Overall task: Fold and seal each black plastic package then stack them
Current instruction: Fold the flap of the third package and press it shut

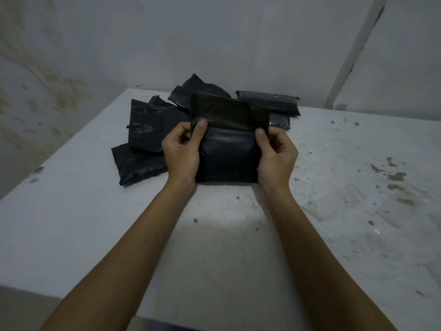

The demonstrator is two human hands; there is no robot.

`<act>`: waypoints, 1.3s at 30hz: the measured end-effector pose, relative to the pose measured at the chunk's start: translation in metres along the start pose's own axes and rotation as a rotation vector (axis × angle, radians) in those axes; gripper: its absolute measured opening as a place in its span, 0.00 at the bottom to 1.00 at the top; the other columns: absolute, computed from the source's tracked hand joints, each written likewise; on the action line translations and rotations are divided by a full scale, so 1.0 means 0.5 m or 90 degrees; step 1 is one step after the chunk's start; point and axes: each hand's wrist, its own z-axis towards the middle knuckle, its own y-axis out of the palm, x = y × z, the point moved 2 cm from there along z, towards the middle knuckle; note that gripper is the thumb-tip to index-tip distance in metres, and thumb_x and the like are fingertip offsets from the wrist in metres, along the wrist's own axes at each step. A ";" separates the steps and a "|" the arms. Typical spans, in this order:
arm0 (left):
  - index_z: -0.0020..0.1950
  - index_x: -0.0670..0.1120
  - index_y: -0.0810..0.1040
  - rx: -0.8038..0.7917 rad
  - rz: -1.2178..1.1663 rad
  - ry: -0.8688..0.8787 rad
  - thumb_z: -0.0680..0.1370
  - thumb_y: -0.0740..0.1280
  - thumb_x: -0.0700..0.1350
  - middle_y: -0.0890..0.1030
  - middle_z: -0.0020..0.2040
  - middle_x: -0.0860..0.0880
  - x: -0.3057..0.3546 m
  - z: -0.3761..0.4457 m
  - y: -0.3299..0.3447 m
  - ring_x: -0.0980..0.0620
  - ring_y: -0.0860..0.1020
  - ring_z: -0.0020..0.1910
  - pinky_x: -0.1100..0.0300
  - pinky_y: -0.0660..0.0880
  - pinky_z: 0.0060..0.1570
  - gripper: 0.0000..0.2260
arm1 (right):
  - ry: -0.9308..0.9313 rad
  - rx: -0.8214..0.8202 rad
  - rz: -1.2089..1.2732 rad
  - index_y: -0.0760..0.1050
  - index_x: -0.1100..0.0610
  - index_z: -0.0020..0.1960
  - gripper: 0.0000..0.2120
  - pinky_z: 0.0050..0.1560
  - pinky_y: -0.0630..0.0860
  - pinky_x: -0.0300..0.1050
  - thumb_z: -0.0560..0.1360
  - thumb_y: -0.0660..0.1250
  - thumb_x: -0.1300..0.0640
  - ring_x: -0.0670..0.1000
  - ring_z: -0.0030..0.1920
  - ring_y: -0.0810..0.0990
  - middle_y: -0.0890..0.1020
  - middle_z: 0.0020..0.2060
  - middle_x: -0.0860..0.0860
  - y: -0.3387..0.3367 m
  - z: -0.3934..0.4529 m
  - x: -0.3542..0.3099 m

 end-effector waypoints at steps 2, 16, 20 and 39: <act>0.44 0.44 0.81 -0.038 -0.027 -0.033 0.80 0.72 0.45 0.80 0.44 0.43 -0.001 0.008 -0.006 0.49 0.80 0.45 0.49 0.80 0.55 0.07 | 0.023 0.003 0.014 0.83 0.53 0.48 0.04 0.60 0.80 0.62 0.80 0.70 0.56 0.56 0.53 0.83 0.86 0.48 0.51 -0.003 0.004 0.007; 0.54 0.46 0.83 -0.234 0.034 -0.120 0.80 0.69 0.35 0.85 0.46 0.49 -0.004 0.035 -0.051 0.53 0.84 0.46 0.61 0.81 0.41 0.07 | 0.196 -0.182 0.081 0.83 0.58 0.49 0.05 0.49 0.80 0.47 0.80 0.68 0.62 0.50 0.48 0.83 0.86 0.48 0.53 -0.062 0.044 0.024; 0.55 0.47 0.83 -0.266 0.024 -0.129 0.81 0.67 0.35 0.83 0.51 0.45 -0.001 0.039 -0.058 0.50 0.84 0.49 0.58 0.82 0.45 0.09 | 0.189 -0.192 0.078 0.83 0.58 0.53 0.07 0.57 0.81 0.54 0.79 0.68 0.66 0.53 0.51 0.84 0.86 0.51 0.56 -0.070 0.049 0.024; 0.46 0.43 0.85 -0.241 0.075 -0.080 0.80 0.69 0.36 0.86 0.43 0.48 0.017 0.025 -0.056 0.53 0.83 0.43 0.63 0.79 0.40 0.07 | 0.173 -0.245 0.085 0.81 0.57 0.45 0.17 0.42 0.78 0.45 0.79 0.57 0.71 0.51 0.46 0.81 0.83 0.43 0.52 -0.068 0.048 0.023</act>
